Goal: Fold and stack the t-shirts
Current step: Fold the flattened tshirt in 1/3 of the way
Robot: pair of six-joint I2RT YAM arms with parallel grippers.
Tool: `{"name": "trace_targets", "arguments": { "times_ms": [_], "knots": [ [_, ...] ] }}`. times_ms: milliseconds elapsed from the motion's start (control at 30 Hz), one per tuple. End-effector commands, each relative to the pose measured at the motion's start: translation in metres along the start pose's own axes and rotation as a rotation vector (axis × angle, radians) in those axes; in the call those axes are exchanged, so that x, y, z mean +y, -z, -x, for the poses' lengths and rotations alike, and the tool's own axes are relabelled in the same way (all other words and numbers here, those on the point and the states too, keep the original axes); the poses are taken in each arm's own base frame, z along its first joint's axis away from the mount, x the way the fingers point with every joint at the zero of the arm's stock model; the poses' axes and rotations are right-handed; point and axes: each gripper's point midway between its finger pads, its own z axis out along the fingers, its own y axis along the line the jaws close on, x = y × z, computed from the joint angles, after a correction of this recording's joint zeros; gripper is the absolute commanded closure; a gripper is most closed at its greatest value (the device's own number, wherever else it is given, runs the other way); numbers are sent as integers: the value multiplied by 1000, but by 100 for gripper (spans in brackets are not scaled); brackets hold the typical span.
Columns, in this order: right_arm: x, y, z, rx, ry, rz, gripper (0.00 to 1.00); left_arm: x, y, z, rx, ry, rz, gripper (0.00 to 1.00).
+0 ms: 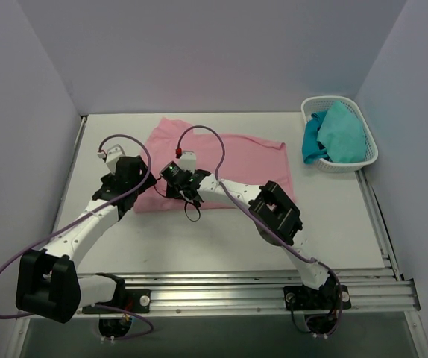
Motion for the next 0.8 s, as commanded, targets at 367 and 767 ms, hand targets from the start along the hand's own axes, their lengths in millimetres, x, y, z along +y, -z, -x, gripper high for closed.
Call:
{"name": "trace_targets", "arguments": {
  "times_ms": [367,767],
  "knots": [
    [1,-14,-1,17,-12,5,96,-3,-2,6,-34,16,-4,4],
    [-39,-33,52,-28,-101,-37,100,0,-6,4,-34,8,8,4]
  ]
}}
